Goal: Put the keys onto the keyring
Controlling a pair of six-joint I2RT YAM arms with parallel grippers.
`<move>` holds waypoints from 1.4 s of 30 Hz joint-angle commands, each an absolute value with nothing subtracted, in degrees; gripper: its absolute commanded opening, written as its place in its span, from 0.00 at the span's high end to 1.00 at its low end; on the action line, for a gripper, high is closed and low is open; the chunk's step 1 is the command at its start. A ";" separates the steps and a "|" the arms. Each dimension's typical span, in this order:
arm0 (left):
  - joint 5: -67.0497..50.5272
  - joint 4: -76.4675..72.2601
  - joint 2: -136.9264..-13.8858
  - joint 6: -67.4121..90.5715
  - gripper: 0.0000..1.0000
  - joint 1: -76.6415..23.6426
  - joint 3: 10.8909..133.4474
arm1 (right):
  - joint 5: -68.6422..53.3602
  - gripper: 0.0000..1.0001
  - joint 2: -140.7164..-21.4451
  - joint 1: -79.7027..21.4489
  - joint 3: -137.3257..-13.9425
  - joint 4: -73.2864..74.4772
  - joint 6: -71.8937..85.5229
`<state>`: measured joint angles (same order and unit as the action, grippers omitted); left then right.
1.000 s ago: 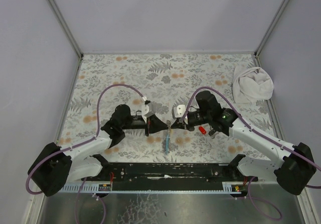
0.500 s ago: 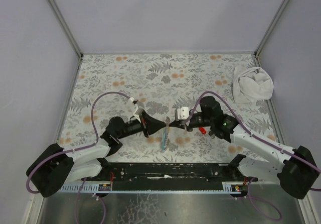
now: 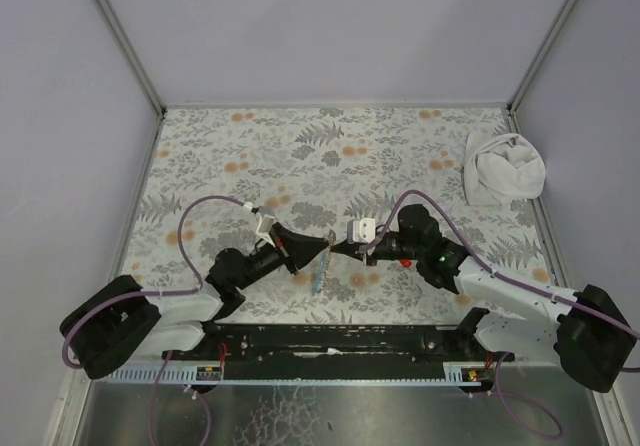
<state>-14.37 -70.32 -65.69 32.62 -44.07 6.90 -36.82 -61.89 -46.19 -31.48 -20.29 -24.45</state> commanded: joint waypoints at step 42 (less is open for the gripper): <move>-48.20 -34.94 -58.97 -2.82 0.67 -37.33 22.40 | -33.43 1.00 -64.97 -48.86 -51.57 12.60 -40.50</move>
